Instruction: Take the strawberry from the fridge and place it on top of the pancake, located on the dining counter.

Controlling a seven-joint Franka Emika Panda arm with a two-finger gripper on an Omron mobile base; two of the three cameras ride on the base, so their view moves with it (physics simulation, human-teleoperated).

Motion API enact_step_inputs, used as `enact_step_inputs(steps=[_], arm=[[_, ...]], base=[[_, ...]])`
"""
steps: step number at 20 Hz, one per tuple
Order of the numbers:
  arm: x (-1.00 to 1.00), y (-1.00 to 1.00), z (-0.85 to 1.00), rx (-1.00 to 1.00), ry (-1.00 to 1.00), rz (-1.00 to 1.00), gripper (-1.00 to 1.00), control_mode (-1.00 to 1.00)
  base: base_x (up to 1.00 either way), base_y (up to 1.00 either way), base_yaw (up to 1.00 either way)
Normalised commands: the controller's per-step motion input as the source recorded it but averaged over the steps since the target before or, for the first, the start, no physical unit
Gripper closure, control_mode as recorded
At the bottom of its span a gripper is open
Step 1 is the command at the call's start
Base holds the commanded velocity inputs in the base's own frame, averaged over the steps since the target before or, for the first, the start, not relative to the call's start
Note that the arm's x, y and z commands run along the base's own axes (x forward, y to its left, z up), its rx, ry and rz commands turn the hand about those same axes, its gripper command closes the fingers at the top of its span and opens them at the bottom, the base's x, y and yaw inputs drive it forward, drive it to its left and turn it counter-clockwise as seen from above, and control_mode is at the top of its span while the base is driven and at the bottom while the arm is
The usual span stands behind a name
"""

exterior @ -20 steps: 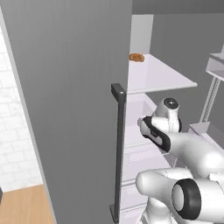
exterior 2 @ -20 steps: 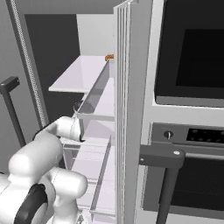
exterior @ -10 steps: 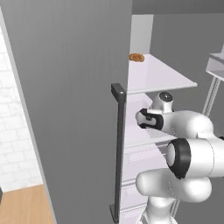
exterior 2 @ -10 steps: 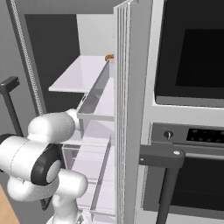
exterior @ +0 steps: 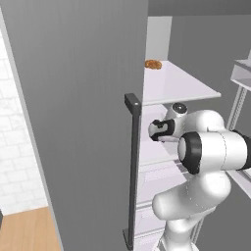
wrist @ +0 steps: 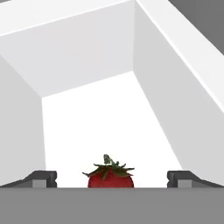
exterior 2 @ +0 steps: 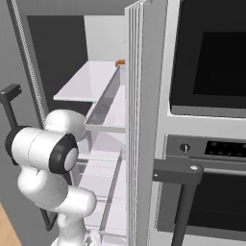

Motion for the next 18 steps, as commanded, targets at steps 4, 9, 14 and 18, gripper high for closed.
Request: enact_step_inputs(steps=[4,9,14,18], arm=[[0.18,0.00,-0.20,0.00,0.03,0.00,-1.00,-1.00],[-0.02,0.00,-0.33,0.00,0.11,0.00,-1.00,-1.00],[0.00,0.00,-0.23,0.00,0.01,0.00,-1.00,-1.00],[-0.11,0.00,-0.22,0.00,0.00,0.00,1.00,-1.00]], base=[[0.00,0.00,0.00],[0.00,0.00,0.00],[0.00,0.00,0.00],[0.00,0.00,0.00]])
